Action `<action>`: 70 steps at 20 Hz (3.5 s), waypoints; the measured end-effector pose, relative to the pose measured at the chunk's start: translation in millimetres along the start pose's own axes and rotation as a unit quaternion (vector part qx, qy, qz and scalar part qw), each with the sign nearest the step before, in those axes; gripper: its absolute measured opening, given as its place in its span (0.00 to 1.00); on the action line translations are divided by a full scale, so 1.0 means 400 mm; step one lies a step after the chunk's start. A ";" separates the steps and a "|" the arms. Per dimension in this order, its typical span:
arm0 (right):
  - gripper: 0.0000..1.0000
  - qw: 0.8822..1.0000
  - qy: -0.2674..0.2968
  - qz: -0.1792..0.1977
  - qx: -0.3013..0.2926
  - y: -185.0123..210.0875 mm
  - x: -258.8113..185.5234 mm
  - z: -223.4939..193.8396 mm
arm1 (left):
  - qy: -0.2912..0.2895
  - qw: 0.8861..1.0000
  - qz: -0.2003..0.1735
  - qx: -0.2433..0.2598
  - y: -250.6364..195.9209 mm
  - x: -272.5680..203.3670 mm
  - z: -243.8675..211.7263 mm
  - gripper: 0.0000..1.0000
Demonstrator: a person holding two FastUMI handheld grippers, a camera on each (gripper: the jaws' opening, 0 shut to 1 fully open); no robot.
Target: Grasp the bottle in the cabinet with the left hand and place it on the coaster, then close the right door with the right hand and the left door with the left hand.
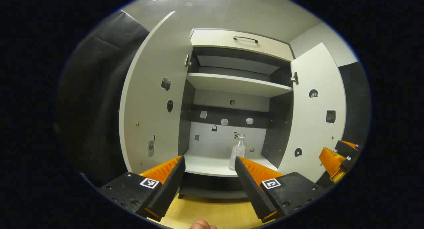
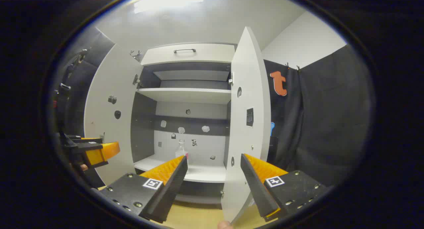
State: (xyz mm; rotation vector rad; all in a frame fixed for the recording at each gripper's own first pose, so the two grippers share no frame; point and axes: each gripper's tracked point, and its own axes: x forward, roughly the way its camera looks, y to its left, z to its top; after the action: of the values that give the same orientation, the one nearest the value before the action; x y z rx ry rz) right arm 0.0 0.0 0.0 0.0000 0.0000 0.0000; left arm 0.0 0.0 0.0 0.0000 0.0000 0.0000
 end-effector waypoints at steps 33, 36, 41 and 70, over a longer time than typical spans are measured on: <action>0.93 0.994 -0.007 -0.109 -0.019 -0.193 -0.071 0.004 | -0.009 0.996 -0.078 0.036 -0.200 0.306 -0.015 0.96; 0.93 0.988 -0.004 -0.151 -0.034 -0.264 -0.097 0.005 | 0.001 0.995 -0.088 0.036 -0.241 0.397 -0.049 0.96; 0.93 0.975 0.009 -0.217 -0.049 -0.363 -0.131 -0.002 | 0.010 0.996 -0.078 0.052 -0.277 0.552 -0.101 0.96; 0.94 0.974 0.008 -0.220 -0.058 -0.477 -0.121 -0.014 | 0.046 0.994 -0.094 0.020 -0.279 0.610 -0.171 0.76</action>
State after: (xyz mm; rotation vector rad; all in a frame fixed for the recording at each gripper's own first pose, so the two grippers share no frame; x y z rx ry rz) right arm -48.2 -190.9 -5.7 -0.1166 0.0159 -0.4449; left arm 244.1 -111.7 -68.3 0.0410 0.0927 -0.1875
